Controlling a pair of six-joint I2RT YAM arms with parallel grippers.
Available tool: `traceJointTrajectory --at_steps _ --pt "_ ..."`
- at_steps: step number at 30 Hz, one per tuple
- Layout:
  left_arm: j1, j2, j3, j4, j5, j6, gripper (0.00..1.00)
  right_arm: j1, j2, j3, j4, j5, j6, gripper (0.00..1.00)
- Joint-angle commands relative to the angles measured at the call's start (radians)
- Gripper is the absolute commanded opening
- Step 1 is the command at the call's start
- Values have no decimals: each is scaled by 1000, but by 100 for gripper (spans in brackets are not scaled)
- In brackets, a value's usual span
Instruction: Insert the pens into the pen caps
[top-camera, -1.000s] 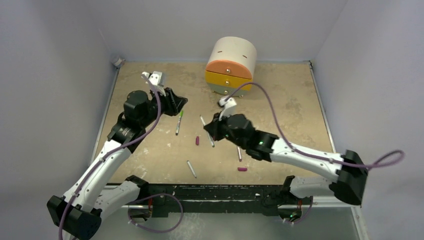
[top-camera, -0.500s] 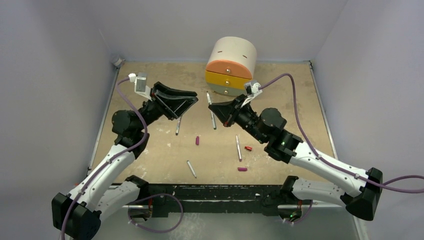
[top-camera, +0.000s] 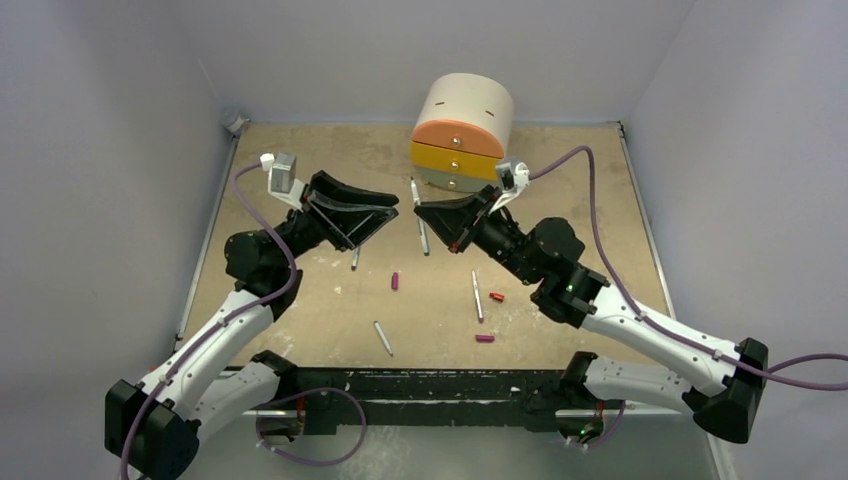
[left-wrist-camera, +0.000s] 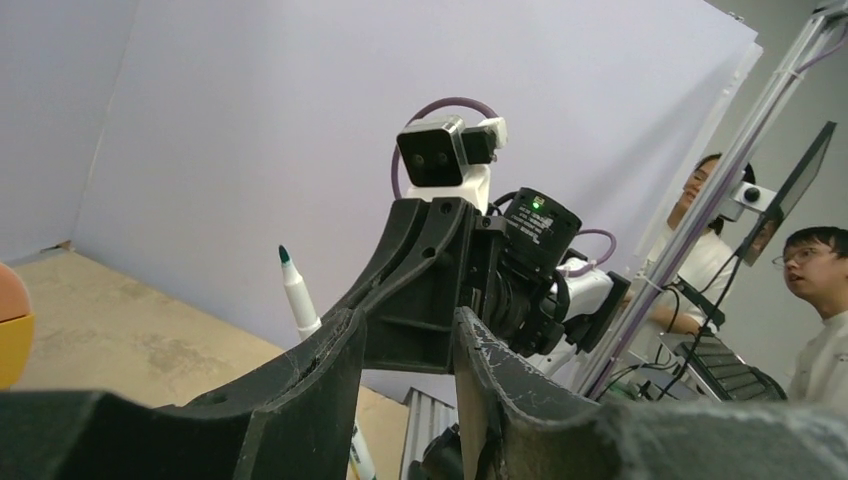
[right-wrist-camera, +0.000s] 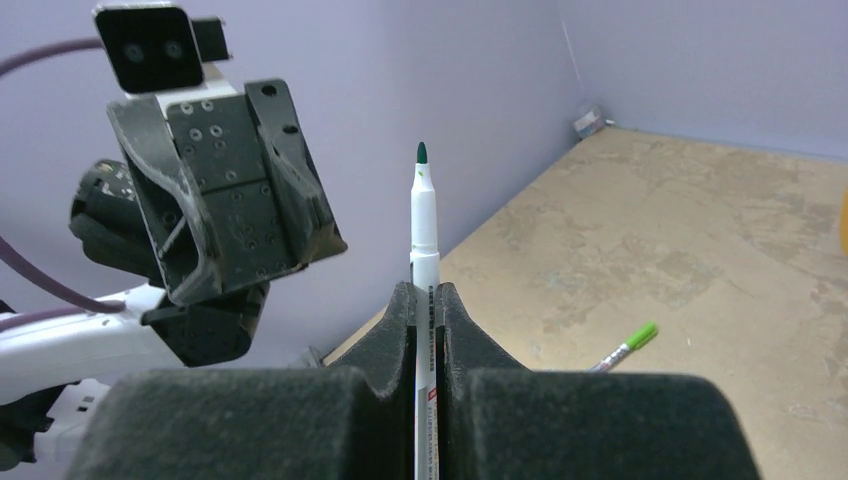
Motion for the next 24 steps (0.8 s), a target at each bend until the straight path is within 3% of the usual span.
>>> traceJointTrajectory --at_steps 1,9,24 --pt "-35 4 -10 98 39 -15 37 0 -32 50 105 -12 -15 0" --pt "-85 15 -21 104 52 0 38 1 -12 131 134 -53 -27 0" --pt "-97 71 26 65 -5 54 38 1 11 128 156 -107 -13 0"
